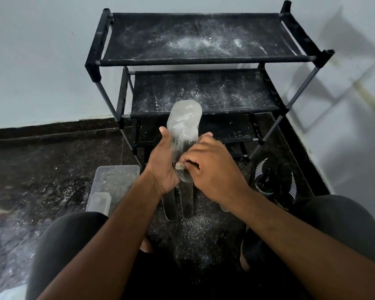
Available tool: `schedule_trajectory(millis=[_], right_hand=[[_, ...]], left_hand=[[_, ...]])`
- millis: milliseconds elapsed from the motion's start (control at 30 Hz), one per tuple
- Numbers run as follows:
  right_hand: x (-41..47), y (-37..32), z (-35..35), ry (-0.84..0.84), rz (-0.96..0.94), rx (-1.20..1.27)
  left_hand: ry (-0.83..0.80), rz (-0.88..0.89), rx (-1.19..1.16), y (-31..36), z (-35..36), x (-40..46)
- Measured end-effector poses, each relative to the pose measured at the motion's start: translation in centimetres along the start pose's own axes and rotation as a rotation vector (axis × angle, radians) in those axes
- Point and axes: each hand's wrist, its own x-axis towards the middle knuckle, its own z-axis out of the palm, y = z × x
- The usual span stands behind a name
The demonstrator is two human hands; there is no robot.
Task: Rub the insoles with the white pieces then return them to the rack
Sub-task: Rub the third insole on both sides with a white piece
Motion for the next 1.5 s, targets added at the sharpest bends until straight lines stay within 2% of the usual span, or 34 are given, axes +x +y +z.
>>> schedule_trajectory(millis=[100,167,267,333,433,500,567,633,733,800,867,933,1000,1067,1167,1233,1367,1500], right_hand=[[0.1,-0.1,0.3,-0.129,0.007,0.094],[-0.1,0.5,-0.4,-0.22,0.015,0.053],[0.1,1.2,-1.5,-0.118,-0.012,-0.159],[0.0,0.7,-1.2,-0.119,-0.011,-0.235],[-0.7,-0.2,0.3,-0.205,0.072,-0.05],[-0.7,0.5,0.0,-0.135,0.19,0.081],[-0.2,1.4,-0.4,-0.039,0.187,-0.024],[-0.1,1.4,-0.3,-0.039,0.17,-0.083],[-0.6,0.2,0.8,-0.135,0.221,0.106],[-0.5,0.4,0.4,-0.108,0.275,0.186],[-0.2,1.2,-0.2,-0.04,0.24,0.05],[-0.2,1.1,-0.1,-0.059,0.184,-0.05],[-0.6,0.1,0.6,-0.146,0.195,0.02],[-0.7,-0.1,0.7,-0.157,0.218,0.092],[-0.3,1.2,-0.3,-0.073,0.218,-0.036],[-0.2,1.3,-0.4,-0.079,0.181,-0.072],[-0.8,-0.3,0.5,-0.175,0.187,0.13],[-0.2,1.2,-0.6,-0.098,0.161,-0.1]], left_hand=[[0.043,0.015,-0.009,0.0,-0.3,0.2],[0.005,0.003,-0.048,0.1,-0.2,-0.1],[-0.013,0.008,-0.038,0.1,0.3,-0.3],[-0.025,0.019,-0.041,0.1,0.6,-0.3],[-0.002,0.024,-0.077,0.2,-0.2,0.1],[-0.012,0.016,-0.096,0.4,-0.5,0.1],[-0.044,0.031,-0.083,0.5,-0.4,0.0],[-0.046,0.031,-0.069,0.5,-0.3,-0.1],[-0.013,0.035,-0.099,0.5,-0.3,-0.1],[-0.01,0.034,-0.123,0.6,-0.5,-0.1],[-0.034,0.041,-0.121,0.7,-0.5,-0.2],[-0.027,0.046,-0.127,0.6,-0.4,-0.1],[0.004,0.048,-0.144,0.5,-0.4,0.0],[0.012,0.052,-0.153,0.5,-0.6,0.0],[-0.02,0.056,-0.153,0.7,-0.8,-0.1],[-0.015,0.059,-0.162,0.7,-0.5,-0.2],[-0.006,0.064,-0.189,0.8,-0.6,0.0],[-0.04,0.075,-0.157,0.9,-0.8,-0.2]])
